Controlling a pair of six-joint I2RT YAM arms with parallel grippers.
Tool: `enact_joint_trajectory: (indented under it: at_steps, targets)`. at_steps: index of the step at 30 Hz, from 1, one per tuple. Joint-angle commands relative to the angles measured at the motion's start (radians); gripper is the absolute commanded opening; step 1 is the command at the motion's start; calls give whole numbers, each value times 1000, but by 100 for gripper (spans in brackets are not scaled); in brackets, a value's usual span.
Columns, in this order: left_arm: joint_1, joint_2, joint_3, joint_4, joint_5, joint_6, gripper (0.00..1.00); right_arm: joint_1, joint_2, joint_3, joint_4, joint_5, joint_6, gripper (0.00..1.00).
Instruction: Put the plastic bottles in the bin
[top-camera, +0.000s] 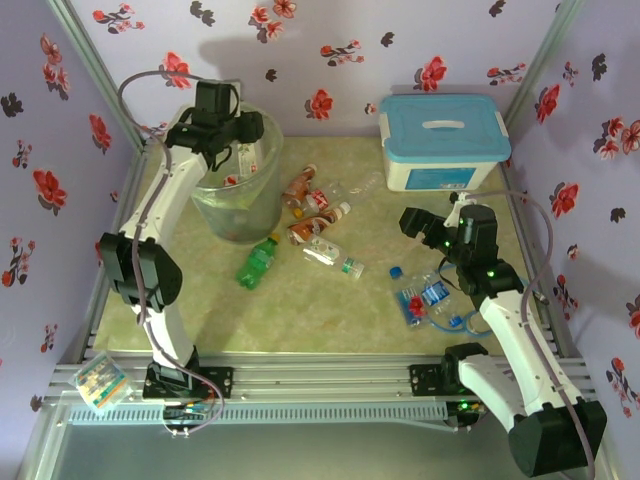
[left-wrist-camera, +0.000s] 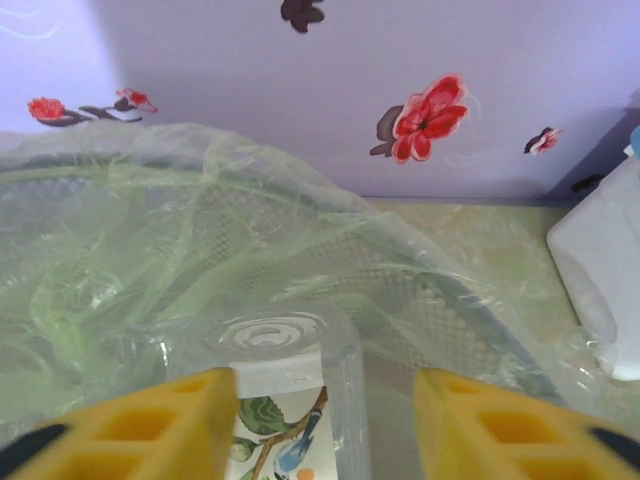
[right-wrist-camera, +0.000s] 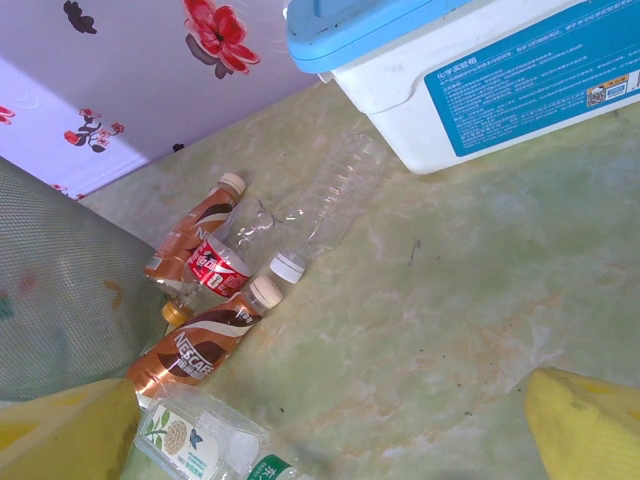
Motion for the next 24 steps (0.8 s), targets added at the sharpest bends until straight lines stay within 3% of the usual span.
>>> enact_joint_trajectory:
  at_steps: [1, 6, 10, 17, 20, 24]
  targets:
    - [-7, 26, -47, -3, 21, 3, 39, -10, -7, -17, 10, 9, -9, 99]
    - [-30, -14, -232, 31, 24, -24, 28, -10, -7, -22, 16, 7, -6, 99]
    - [-29, -63, -410, 123, 35, -64, 25, -11, 0, -24, 24, 4, -6, 99]
    - [-18, -58, -417, 130, 37, -65, 22, -12, 16, -8, 36, -12, 4, 99]
    - [-13, -66, -373, 115, 37, -45, 26, -10, 12, -8, 36, -13, 7, 99]
    - [-7, -79, -267, 47, 35, 8, 42, -10, 6, -4, 26, -11, 5, 99]
